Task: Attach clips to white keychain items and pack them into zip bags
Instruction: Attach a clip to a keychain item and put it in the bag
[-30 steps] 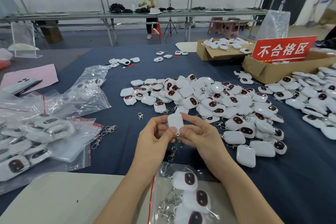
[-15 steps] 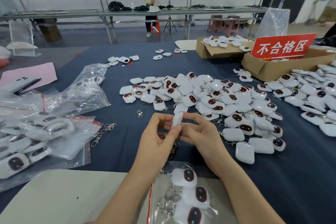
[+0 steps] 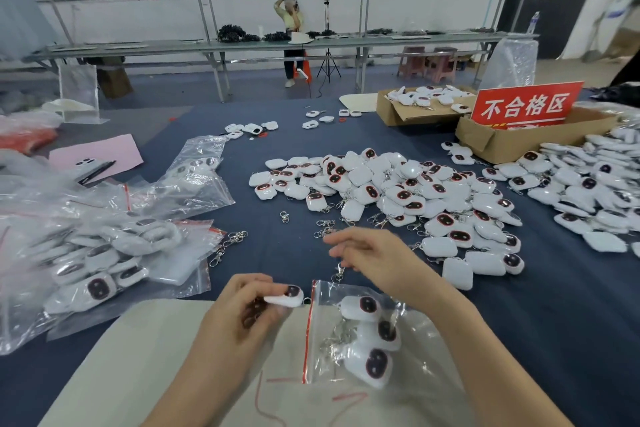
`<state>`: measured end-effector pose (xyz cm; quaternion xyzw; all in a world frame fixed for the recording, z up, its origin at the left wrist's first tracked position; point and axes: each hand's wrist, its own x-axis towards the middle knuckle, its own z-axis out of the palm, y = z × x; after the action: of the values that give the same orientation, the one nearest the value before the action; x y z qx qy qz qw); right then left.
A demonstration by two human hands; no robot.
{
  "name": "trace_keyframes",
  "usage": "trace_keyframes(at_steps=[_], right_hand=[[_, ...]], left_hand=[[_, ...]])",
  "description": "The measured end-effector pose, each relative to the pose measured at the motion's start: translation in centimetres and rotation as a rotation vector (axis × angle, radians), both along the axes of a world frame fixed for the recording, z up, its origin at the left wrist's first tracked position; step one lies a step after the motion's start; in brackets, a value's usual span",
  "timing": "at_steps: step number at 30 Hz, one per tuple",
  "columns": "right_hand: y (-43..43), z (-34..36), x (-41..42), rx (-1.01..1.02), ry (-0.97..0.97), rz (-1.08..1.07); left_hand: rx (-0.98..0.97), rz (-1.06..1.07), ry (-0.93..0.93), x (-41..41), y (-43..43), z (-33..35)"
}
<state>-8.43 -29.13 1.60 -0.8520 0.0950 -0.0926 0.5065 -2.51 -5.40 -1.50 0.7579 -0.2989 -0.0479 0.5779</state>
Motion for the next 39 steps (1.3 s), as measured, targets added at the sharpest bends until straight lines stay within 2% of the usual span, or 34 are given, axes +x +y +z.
trace_keyframes(at_steps=[4, 9, 12, 16, 18, 21, 28, 31, 35, 39], right_hand=[[2.0, -0.7, -1.0, -0.209, 0.127, 0.144], [2.8, -1.1, -1.4, -0.29, 0.088, 0.181], [3.0, -1.1, -1.4, -0.284, 0.074, 0.171], [3.2, -0.7, -1.4, -0.177, 0.076, 0.102], [3.2, -0.5, -1.4, -0.15, 0.085, 0.09], [3.3, -0.3, -1.5, -0.134, 0.069, 0.072], [3.3, -0.6, -1.4, -0.216, 0.057, 0.085], [3.4, -0.4, -1.5, -0.241, 0.037, 0.118], [3.3, -0.7, -1.8, -0.22, 0.009, 0.118], [2.7, -0.7, -2.0, -0.126, -0.029, 0.095]], left_hand=[[0.161, -0.081, -0.184, -1.0, 0.9, -0.1], [0.036, -0.158, -0.014, -2.3, 0.3, -0.4], [0.084, -0.197, 0.028, -2.7, -0.2, -0.6], [0.159, -0.18, 0.015, -3.4, -0.8, -0.2], [0.135, -0.204, 0.037, -3.6, -0.8, 0.2], [0.066, -0.335, 0.167, -3.7, -0.3, 0.7], [0.152, -0.468, 0.237, -4.0, 0.3, 2.1], [0.194, -0.456, 0.228, -4.6, -0.1, 2.3], [0.135, -0.41, 0.351, -4.9, -1.3, 2.2], [0.015, -0.19, 0.331, -2.9, -1.8, 2.3]])
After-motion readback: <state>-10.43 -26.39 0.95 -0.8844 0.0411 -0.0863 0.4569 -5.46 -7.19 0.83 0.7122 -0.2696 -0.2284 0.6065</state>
